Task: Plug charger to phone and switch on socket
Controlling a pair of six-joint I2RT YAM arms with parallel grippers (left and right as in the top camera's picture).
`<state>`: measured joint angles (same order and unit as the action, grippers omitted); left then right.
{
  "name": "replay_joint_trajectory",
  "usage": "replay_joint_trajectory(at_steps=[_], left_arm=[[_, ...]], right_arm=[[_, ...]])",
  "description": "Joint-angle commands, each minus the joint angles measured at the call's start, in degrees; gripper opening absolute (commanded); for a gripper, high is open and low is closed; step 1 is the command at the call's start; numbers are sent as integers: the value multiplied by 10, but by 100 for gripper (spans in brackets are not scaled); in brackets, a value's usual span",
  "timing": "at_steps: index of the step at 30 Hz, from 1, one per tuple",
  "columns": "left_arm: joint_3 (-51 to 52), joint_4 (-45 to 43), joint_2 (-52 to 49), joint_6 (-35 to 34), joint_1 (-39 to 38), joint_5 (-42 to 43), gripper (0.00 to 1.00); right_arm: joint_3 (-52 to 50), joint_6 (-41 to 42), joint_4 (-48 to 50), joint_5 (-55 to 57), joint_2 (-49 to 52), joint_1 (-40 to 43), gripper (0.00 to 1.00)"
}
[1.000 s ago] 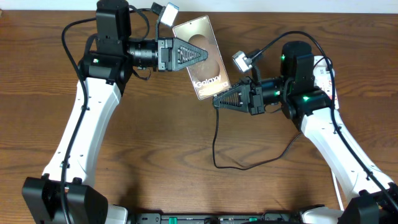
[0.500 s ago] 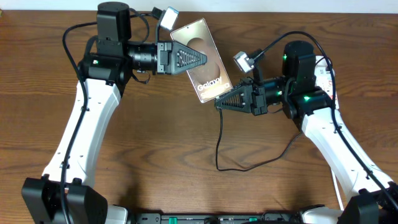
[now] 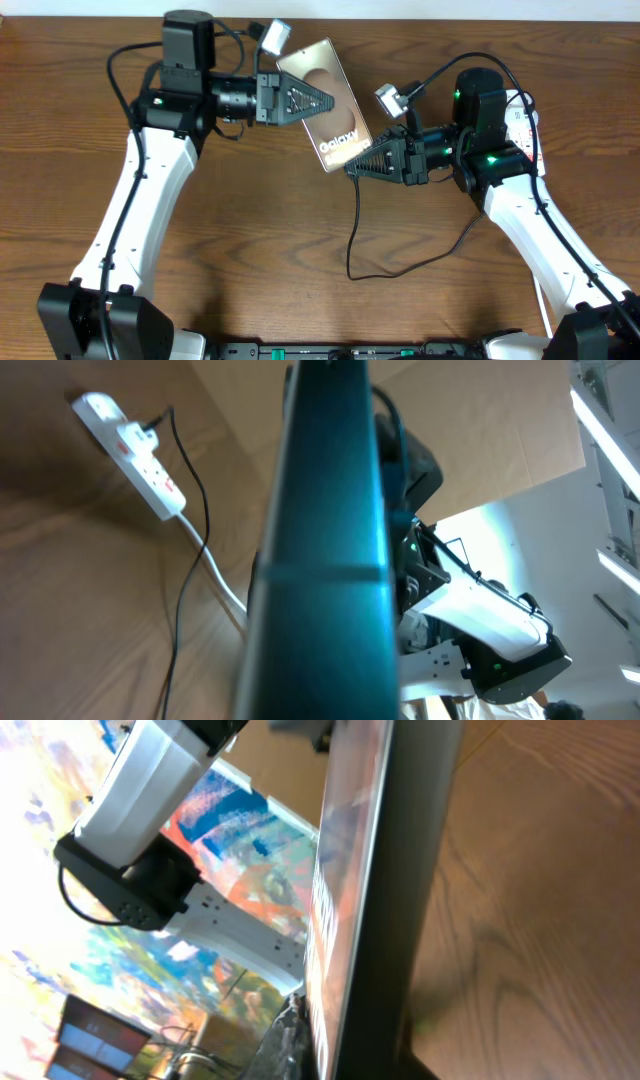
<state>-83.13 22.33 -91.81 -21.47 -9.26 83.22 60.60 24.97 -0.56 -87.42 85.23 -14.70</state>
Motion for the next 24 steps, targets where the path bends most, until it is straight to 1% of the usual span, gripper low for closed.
replay_joint_trajectory(at_steps=[1,3,5,7,9,11,13,14,16,19,22,24], left_arm=[[13,6,-1,24,-15,-19,7],[13,6,-1,24,-15,-19,7],[13,6,-1,24,-15,-23,7],[13,8,-1,24,-15,-34,7],[13,8,-1,26,-15,-34,7],[13,8,-2,31,-15,-34,8],[13,11,-3,31,-15,-41,7],[13,21,-3,34,-15,-57,7],[13,60,-3,63,-15,-114,7],[13,108,-3,83,-15,-210,7],[13,153,-3,84,-15,-348,7],[13,173,-4,83,-15,-436,7]], right_arm=[[23,-14,8,-2,-7,1,18],[23,-14,8,-2,-7,1,23],[23,-14,8,-2,-7,1,32],[23,-14,8,-2,-7,1,49],[23,-14,8,-2,-7,1,58],[23,-15,8,-1,-7,6,65],[23,-20,8,1,-7,13,66],[23,-24,8,6,-7,21,69],[23,-33,2,25,-6,34,76],[23,-71,-44,62,-5,43,77],[23,-151,-160,166,-5,45,79],[23,-189,-242,294,-5,42,78]])
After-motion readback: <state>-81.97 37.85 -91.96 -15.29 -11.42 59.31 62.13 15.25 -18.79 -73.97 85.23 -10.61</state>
